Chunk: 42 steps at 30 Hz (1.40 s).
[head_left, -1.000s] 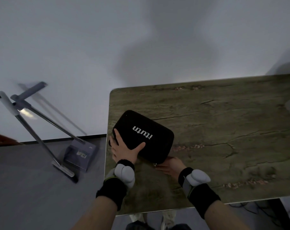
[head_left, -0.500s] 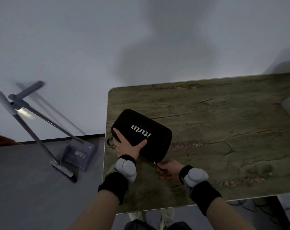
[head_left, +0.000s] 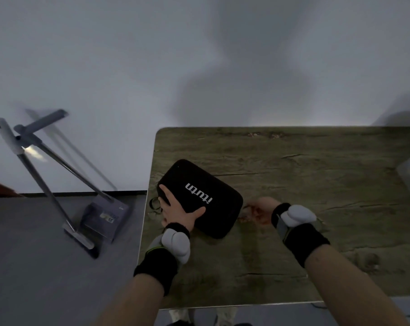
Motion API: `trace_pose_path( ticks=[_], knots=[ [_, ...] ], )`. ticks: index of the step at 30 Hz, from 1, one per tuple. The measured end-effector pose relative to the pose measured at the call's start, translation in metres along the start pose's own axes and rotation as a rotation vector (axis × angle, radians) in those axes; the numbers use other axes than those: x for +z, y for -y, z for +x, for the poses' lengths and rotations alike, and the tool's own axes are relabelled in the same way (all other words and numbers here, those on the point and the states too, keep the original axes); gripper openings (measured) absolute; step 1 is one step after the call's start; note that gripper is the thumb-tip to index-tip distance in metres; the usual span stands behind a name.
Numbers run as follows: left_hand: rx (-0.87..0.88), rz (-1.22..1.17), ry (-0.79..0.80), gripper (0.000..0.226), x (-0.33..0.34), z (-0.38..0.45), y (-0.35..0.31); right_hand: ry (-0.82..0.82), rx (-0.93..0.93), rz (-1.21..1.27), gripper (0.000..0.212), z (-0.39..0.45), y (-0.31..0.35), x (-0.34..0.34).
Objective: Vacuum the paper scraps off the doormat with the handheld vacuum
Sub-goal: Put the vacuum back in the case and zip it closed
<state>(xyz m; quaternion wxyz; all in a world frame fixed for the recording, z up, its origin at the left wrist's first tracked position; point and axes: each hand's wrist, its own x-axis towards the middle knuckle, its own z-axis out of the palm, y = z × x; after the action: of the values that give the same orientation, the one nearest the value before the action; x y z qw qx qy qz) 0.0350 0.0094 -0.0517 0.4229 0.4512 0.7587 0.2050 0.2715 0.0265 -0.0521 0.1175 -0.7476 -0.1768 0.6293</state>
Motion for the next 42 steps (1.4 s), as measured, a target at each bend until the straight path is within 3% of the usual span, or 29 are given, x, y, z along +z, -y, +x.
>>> trace_pose_path(
  ticks=[5,7,10,13,19,20,24,28,36,42],
  knots=[
    [0.04,0.042,0.047,0.133,-0.004,0.009,-0.004,-0.182,-0.218,-0.101,0.017,0.011,0.029,0.01],
    [0.074,0.055,0.085,0.134,-0.011,0.019,-0.004,-0.182,-0.246,-0.174,0.03,0.011,0.025,0.015],
    [0.175,0.044,0.162,0.14,-0.024,0.033,-0.002,-0.03,-0.131,-0.419,0.03,0.003,0.012,0.009],
    [0.193,0.029,0.129,0.144,-0.018,0.042,0.008,0.043,0.007,-0.408,0.029,0.0,-0.008,-0.008],
    [0.102,-0.191,0.025,0.08,0.012,0.014,0.002,0.21,0.035,-0.512,0.016,0.005,-0.039,0.017],
    [0.115,-0.196,0.032,0.079,0.015,0.012,0.002,0.242,0.058,-0.497,0.019,0.005,-0.044,0.02],
    [0.213,-0.15,0.173,0.102,0.008,0.01,0.0,0.353,0.113,-0.443,0.027,0.001,-0.068,0.035],
    [0.333,0.0,0.353,0.092,-0.003,0.012,-0.013,0.444,0.143,-0.369,0.029,0.0,-0.077,0.041],
    [0.355,0.064,0.402,0.1,-0.005,0.016,-0.014,0.231,0.059,-0.274,0.035,0.0,-0.046,-0.005],
    [0.339,0.231,0.54,0.103,-0.016,0.033,-0.021,-0.057,-0.184,0.094,0.03,0.018,0.009,-0.018]
  ],
)
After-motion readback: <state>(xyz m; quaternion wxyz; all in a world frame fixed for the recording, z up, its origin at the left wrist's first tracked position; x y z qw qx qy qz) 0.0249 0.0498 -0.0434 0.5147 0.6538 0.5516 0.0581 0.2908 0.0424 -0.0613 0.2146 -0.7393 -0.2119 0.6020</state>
